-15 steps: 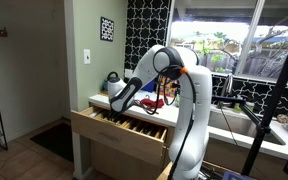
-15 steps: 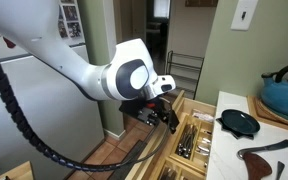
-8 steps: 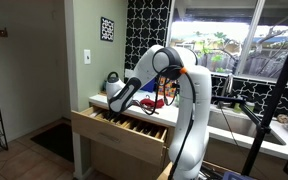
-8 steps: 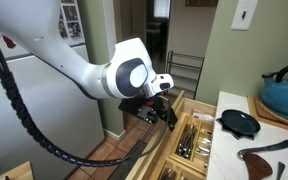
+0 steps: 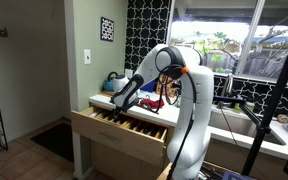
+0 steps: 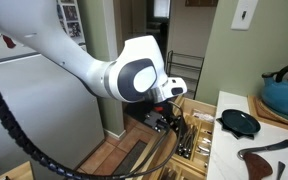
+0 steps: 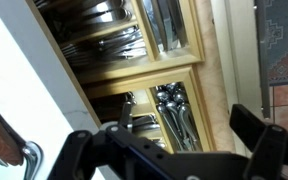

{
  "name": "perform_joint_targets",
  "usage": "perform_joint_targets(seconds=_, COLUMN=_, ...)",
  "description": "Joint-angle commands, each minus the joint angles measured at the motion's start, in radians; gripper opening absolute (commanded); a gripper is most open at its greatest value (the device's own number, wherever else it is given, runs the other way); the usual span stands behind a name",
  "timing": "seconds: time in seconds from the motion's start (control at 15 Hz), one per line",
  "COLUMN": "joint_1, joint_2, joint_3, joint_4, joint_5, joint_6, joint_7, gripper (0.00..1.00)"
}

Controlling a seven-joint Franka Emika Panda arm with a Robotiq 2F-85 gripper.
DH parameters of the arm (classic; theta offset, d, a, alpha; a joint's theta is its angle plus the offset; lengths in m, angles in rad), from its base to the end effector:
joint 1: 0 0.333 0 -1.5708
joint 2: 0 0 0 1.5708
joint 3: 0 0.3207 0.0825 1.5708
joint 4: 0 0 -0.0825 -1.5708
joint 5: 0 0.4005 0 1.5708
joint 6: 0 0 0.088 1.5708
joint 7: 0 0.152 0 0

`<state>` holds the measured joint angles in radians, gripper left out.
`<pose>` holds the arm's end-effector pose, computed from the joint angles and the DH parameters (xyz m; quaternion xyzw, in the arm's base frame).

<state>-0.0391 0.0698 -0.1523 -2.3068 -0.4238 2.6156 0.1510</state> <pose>0.5527 -0.1075 0.2890 0.9845 0.0010 0.1134 0.1340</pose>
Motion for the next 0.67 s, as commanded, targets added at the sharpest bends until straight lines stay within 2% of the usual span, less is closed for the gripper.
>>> perform_joint_targets(seconds=0.0, joint_1=-0.056, joint_2=-0.032, joint_3=-0.008, joint_4=-0.024, joint_5=0.080, joint_6=-0.068, joint_7=-0.098, gripper=0.96)
perform_joint_targets(seconds=0.07, joint_1=-0.067, joint_2=-0.030, joint_3=-0.013, joint_4=-0.022, joint_5=0.085, joint_6=-0.079, joint_7=-0.110, gripper=0.75)
perform_joint_targets(seconds=0.2, joint_1=-0.088, joint_2=-0.021, joint_3=-0.022, joint_4=-0.021, joint_5=0.087, joint_6=-0.101, joint_7=-0.125, gripper=0.69)
perform_joint_targets(seconds=0.33, joint_1=-0.106, joint_2=-0.012, joint_3=-0.025, joint_4=-0.029, joint_5=0.118, joint_6=-0.107, joint_7=-0.166, gripper=0.52)
perform_joint_targets(seconds=0.4, joint_1=-0.113, joint_2=-0.008, joint_3=-0.027, joint_4=-0.034, joint_5=0.126, joint_6=-0.114, joint_7=-0.181, gripper=0.47)
perform_joint_targets(seconds=0.6, joint_1=-0.134, joint_2=0.002, joint_3=-0.031, joint_4=-0.058, joint_5=0.183, joint_6=-0.123, joint_7=-0.258, gripper=0.38)
